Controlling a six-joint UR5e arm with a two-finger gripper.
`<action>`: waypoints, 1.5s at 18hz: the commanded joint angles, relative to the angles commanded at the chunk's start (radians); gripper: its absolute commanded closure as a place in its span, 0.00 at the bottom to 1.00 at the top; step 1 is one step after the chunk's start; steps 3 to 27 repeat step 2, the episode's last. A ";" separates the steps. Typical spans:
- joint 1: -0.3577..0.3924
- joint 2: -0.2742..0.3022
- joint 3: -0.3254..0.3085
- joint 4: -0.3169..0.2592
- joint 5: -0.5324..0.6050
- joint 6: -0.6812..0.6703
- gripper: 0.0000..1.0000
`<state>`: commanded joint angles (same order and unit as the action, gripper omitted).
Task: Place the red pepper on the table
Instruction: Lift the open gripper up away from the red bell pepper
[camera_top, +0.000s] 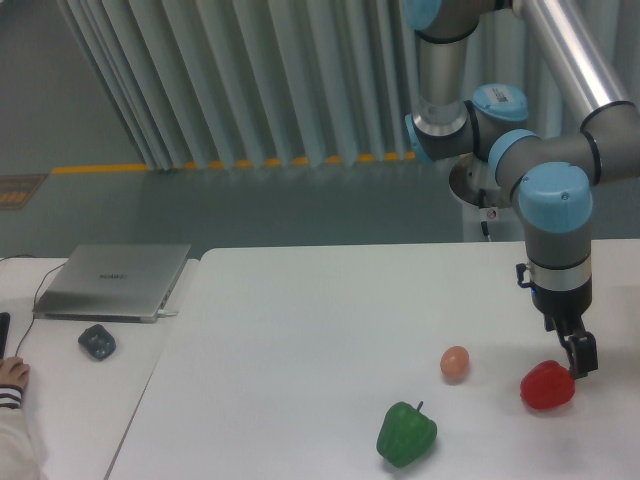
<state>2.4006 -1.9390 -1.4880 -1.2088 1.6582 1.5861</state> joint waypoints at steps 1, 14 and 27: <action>0.000 0.002 0.000 0.000 0.000 0.002 0.00; 0.000 0.002 0.000 0.000 0.000 0.000 0.00; 0.000 0.002 0.000 0.000 0.000 0.000 0.00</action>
